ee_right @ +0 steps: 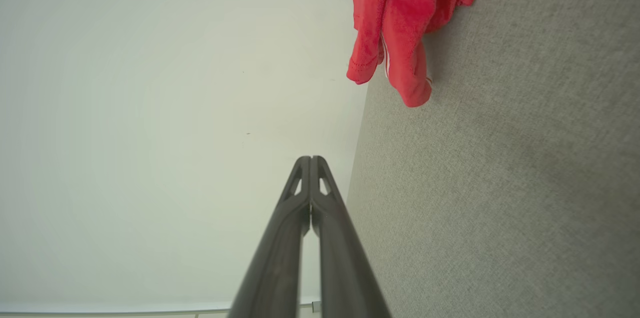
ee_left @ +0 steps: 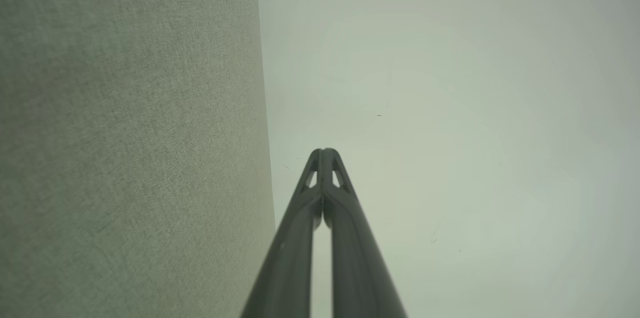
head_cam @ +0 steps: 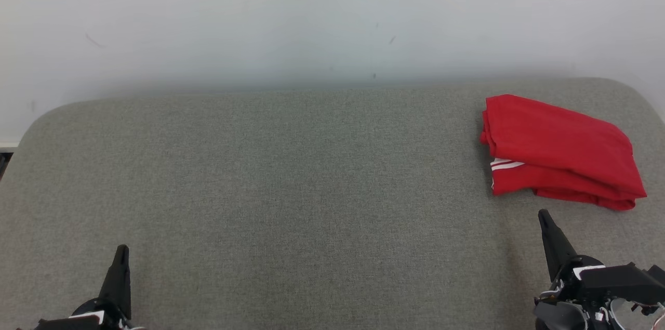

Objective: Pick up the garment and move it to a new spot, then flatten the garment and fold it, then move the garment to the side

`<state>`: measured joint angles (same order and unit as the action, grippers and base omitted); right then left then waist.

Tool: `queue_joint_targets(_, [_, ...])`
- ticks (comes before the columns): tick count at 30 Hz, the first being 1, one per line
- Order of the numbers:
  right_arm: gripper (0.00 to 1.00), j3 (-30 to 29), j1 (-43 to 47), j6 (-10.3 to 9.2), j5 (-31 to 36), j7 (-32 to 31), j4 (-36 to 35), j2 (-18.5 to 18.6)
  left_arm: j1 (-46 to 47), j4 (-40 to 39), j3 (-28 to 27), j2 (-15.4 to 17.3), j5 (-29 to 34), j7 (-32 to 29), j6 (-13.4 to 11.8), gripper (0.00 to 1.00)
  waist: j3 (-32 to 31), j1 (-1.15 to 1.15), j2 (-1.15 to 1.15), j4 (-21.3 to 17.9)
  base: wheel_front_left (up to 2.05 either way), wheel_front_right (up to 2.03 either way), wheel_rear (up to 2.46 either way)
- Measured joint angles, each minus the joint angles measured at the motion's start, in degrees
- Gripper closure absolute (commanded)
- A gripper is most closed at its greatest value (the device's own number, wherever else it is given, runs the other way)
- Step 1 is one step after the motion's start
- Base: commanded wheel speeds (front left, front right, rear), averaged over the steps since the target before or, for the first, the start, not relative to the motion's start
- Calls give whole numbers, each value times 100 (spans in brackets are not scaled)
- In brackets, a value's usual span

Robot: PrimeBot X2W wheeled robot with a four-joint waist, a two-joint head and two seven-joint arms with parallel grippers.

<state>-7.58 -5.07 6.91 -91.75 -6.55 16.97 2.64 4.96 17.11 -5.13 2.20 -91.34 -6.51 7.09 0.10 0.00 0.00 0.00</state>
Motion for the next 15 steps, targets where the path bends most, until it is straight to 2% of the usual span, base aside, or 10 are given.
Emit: queue_joint_targets(15, [100, 0, -1, 0, 0, 0, 0, 0, 0, 0, 0, -1, 0, 0, 0, 100, 0, 0, 0, 0, 0, 0, 0])
